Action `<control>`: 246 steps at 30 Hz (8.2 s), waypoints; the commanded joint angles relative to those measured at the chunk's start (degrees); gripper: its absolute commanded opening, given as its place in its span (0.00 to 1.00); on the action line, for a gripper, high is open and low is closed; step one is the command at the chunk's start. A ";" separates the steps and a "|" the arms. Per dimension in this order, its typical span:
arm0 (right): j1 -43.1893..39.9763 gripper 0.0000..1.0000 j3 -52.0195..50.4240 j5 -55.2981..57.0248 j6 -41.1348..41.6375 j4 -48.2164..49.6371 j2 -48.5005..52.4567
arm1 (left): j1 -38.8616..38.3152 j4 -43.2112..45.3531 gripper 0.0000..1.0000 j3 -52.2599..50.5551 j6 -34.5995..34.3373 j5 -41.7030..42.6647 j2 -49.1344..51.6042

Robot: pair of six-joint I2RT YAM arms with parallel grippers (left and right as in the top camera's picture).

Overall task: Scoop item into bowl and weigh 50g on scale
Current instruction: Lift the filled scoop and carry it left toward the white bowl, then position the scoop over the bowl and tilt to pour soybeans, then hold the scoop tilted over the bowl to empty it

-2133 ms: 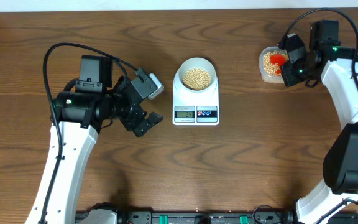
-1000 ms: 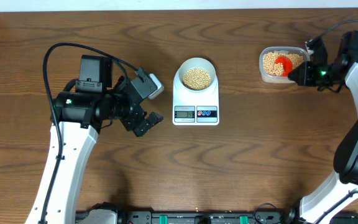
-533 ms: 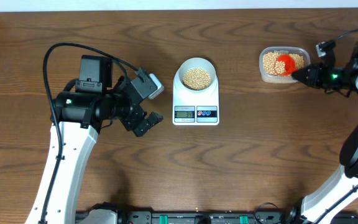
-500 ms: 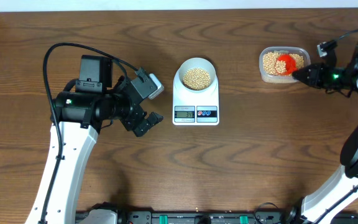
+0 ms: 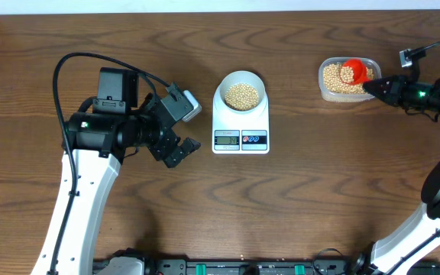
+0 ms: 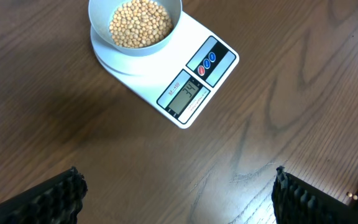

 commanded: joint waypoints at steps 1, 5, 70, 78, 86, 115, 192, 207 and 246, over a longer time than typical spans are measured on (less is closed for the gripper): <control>-0.48 0.01 -0.42 -5.75 0.81 0.26 0.57 | 0.20 -0.17 0.98 0.61 0.76 0.55 -0.72; 0.04 0.01 -0.42 -8.90 1.97 1.22 0.57 | 0.20 -0.17 0.98 0.61 0.76 0.55 -0.72; 25.83 0.01 -0.42 -15.69 14.10 19.39 0.57 | 0.20 -0.15 0.98 0.61 0.76 0.55 -0.72; 26.56 0.01 -0.42 -15.67 14.12 20.90 0.57 | 0.20 -0.17 0.98 0.61 0.76 0.55 -0.72; 26.56 0.01 -0.42 -15.67 14.12 21.57 0.57 | 0.20 -0.17 0.98 0.61 0.76 0.55 -0.72; 30.62 0.01 -0.44 -2.49 -7.63 19.06 0.57 | 0.20 -0.17 0.98 0.61 0.76 0.55 -0.72; 36.20 0.01 -0.42 16.79 -18.80 13.92 -6.99 | 0.20 -0.17 0.98 0.61 0.76 0.55 -0.72; 37.31 0.01 -0.39 20.06 -18.97 13.81 -8.79 | 0.20 -0.17 0.98 0.61 0.76 0.55 -0.72; 38.18 0.01 -0.42 22.05 -18.08 12.48 -9.42 | 0.20 -0.17 0.98 0.61 0.76 0.55 -0.72</control>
